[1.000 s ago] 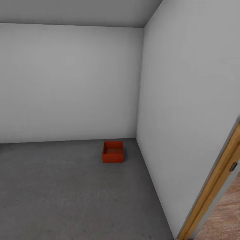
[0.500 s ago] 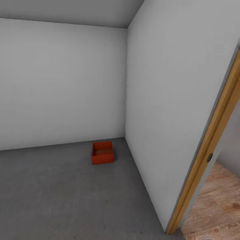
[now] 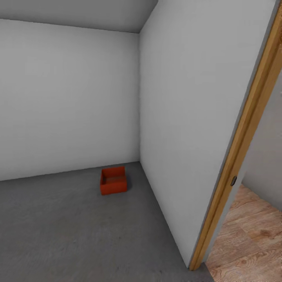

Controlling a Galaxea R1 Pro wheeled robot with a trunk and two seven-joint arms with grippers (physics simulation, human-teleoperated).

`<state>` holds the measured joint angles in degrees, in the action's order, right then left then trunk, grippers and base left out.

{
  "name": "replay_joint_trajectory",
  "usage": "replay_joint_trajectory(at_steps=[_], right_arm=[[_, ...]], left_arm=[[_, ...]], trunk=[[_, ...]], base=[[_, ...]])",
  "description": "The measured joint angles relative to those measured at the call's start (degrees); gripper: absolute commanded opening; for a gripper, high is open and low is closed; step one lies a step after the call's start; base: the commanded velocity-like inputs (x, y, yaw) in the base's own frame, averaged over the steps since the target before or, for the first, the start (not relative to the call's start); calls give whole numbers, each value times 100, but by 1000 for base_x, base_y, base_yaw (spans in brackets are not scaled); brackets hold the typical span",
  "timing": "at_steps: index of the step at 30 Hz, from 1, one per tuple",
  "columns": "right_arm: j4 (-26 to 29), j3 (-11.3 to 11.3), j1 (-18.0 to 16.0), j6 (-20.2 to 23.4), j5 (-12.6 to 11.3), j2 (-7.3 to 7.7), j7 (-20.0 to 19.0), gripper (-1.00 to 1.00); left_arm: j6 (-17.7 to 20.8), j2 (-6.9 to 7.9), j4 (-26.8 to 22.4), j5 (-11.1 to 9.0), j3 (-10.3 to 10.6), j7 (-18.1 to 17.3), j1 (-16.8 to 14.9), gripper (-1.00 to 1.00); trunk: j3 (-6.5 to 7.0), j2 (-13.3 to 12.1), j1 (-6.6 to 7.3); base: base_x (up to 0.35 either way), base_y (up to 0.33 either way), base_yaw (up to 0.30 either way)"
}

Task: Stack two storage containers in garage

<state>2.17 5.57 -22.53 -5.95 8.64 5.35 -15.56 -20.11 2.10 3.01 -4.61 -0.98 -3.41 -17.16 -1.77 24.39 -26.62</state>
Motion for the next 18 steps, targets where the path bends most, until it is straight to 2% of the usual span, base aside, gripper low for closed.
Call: replay_joint_trajectory(at_steps=[5, 18], right_arm=[[0, 0, -1, 0, 0, 0, 0, 100], [0, 0, -1, 0, 0, 0, 0, 100]], left_arm=[[0, 0, -1, 0, -1, 16, 4, 100], [0, 0, 0, 0, -2, 39, 4, 100]], trunk=[[69, -157, 87], [70, -159, 88]], base=[[0, 0, -112], [0, 0, -109]])
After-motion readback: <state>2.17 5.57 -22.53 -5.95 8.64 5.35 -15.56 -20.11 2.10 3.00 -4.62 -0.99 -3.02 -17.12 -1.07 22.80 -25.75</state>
